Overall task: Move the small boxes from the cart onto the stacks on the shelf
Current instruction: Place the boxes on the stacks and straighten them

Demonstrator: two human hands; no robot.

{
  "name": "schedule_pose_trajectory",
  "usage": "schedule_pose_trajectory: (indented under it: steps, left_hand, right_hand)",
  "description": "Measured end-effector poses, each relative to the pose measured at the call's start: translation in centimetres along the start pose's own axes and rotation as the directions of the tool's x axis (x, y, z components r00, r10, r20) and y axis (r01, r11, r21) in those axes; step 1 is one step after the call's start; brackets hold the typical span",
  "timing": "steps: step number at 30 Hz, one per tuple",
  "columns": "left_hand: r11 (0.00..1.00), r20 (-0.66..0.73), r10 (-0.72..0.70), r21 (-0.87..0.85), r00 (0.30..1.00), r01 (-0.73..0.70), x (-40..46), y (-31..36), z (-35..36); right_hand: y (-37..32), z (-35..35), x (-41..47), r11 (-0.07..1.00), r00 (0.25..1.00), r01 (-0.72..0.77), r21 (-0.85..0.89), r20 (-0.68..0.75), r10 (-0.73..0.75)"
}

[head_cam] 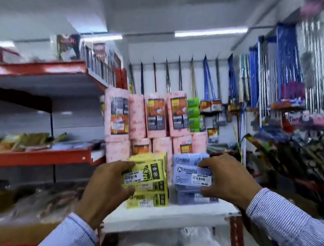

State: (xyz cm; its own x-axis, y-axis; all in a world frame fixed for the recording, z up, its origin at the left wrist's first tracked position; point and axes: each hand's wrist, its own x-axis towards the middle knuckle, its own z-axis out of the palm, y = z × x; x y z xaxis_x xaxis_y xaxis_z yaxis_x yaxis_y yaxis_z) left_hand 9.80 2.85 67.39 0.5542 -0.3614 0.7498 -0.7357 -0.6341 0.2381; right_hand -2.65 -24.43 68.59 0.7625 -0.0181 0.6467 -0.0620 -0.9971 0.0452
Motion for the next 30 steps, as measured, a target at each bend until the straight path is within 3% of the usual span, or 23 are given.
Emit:
schedule_pose_trajectory:
  steps: [4,13,23,26,30]
  left_hand:
    - [0.997,0.012,0.051,0.049,0.999,-0.051,3.2,-0.4,2.1]
    - [0.995,0.139,0.035,0.085,0.990,-0.047,6.9,-3.0,6.0]
    - [0.997,0.177,0.064,0.033,0.982,-0.071,7.7,-4.2,7.7]
    - [0.996,0.175,0.084,-0.010,0.981,-0.084,7.6,-4.5,8.1]
    - [0.991,0.176,0.117,-0.077,0.977,-0.105,7.1,-5.3,8.2]
  right_hand:
    - [1.4,0.6,3.0,0.999,0.997,-0.037,-0.018,-0.062,0.036]
    - [2.9,5.4,6.5,0.992,0.996,-0.082,-0.099,0.026,0.085]
    - [2.8,6.9,7.0,0.984,0.988,-0.139,-0.110,0.049,0.145]
    - [0.7,7.7,6.8,0.997,0.995,-0.082,-0.014,-0.051,0.081]
    - [-3.8,10.1,7.3,0.984,0.984,0.140,0.109,-0.122,-0.126]
